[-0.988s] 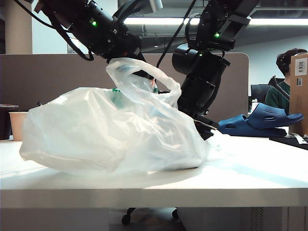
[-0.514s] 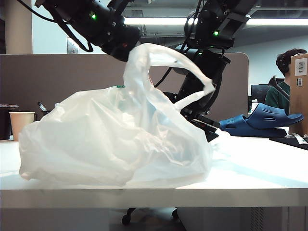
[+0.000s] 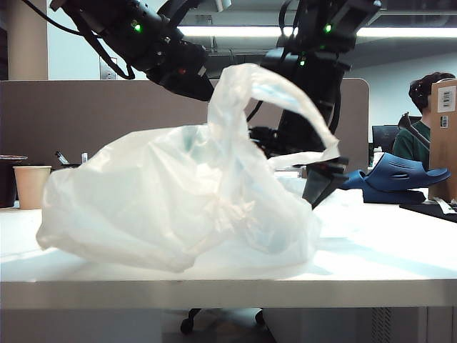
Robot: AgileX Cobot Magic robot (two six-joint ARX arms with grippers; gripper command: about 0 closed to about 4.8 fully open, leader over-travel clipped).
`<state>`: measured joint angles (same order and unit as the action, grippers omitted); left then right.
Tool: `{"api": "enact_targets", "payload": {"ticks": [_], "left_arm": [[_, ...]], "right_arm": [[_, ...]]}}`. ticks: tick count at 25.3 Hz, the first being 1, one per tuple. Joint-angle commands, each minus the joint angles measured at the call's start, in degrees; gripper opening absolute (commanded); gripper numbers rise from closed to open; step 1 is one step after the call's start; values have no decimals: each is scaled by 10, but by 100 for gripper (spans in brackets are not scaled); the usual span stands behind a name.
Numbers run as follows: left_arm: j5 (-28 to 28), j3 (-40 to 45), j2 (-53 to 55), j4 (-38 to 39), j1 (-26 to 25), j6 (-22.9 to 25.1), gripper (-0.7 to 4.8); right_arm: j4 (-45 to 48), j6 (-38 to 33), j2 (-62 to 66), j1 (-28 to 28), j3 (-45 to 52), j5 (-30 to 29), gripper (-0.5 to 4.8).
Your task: Put the power bank into the bag.
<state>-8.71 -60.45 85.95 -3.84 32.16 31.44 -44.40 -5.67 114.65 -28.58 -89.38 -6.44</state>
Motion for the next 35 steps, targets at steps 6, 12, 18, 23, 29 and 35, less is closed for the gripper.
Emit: {"api": "enact_targets", "payload": {"ticks": [6, 12, 18, 23, 29, 35], "left_arm": [[2, -1, -6, -4, -2, 0, 85], [3, -1, -25, -5, -2, 0, 85], [27, -1, -37, -3, -2, 0, 85], [30, -1, -50, 0, -2, 0, 85], [38, -2, -87, 1, -2, 0, 85], [50, -2, -113, 12, -2, 0, 85]], "right_arm": [[-44, 12, -11, 9, -1, 68, 479], [-47, 12, -31, 33, -1, 69, 479], [-46, 12, -62, 55, -1, 70, 479], [-48, 14, -84, 71, -1, 82, 479], [-53, 14, -101, 91, -1, 87, 479], [-48, 14, -126, 101, -1, 95, 479]]}}
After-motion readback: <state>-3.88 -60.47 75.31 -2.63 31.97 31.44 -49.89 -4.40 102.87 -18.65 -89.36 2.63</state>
